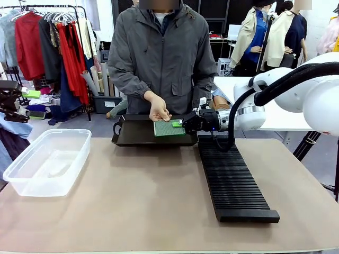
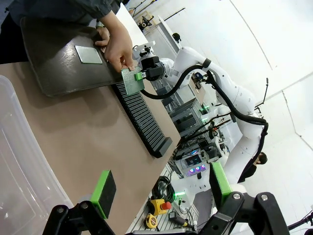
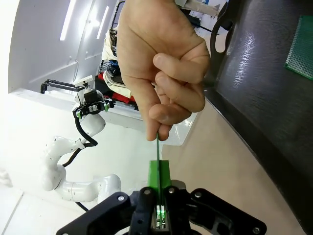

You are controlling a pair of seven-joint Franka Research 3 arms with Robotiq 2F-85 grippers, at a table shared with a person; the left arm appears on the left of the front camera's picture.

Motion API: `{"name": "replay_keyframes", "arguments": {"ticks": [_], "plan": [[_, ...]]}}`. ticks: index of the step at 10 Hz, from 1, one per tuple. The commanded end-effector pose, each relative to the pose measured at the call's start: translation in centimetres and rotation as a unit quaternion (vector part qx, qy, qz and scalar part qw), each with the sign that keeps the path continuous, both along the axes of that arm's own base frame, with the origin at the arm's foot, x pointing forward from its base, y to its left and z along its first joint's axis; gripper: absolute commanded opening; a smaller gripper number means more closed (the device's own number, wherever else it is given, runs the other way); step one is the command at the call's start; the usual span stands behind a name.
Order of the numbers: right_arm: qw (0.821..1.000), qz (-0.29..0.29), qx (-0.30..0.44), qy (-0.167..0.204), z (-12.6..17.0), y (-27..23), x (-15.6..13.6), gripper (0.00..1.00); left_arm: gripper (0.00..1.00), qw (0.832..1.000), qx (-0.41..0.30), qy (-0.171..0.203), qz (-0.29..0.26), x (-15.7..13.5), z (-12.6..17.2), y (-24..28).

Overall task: Sort PCBs into racks and boxes based on the side picked up.
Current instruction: Pick up the Blank PCB handed by the Human, then if the short side of the Blank PCB is picked up, insert it into the PCB Rack ; if the long side is picked up, place it in the Organizing box.

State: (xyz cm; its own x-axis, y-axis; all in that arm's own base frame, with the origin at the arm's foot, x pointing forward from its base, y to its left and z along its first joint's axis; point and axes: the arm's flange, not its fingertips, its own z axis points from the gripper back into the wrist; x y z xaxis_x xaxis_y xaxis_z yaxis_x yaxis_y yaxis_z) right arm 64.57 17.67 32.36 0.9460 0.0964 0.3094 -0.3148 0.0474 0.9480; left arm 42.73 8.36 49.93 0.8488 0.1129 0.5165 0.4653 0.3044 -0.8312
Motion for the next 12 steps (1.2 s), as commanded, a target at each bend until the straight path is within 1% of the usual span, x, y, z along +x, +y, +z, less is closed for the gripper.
{"name": "replay_keyframes", "arguments": {"ticks": [1, 2, 3, 12], "plan": [[1.0, -0.007, -0.003, 0.004, 0.12, 0.05, -0.68, 0.0, 1.0, 1.0, -0.005, 0.003, 0.001, -0.1, 0.24, -0.03], [1.0, -0.001, -0.002, 0.006, 0.12, 0.13, -0.74, 0.0, 1.0, 1.0, -0.005, 0.003, 0.001, -0.1, 0.24, -0.03], [1.0, 0.0, 0.0, 0.0, -0.01, 0.0, 0.0, 0.0, 1.0, 1.0, -0.005, 0.003, 0.001, -0.1, 0.24, -0.03], [1.0, 0.0, 0.0, 0.0, -0.01, 0.0, 0.0, 0.0, 1.0, 1.0, -0.005, 0.003, 0.001, -0.1, 0.24, -0.03]]}}
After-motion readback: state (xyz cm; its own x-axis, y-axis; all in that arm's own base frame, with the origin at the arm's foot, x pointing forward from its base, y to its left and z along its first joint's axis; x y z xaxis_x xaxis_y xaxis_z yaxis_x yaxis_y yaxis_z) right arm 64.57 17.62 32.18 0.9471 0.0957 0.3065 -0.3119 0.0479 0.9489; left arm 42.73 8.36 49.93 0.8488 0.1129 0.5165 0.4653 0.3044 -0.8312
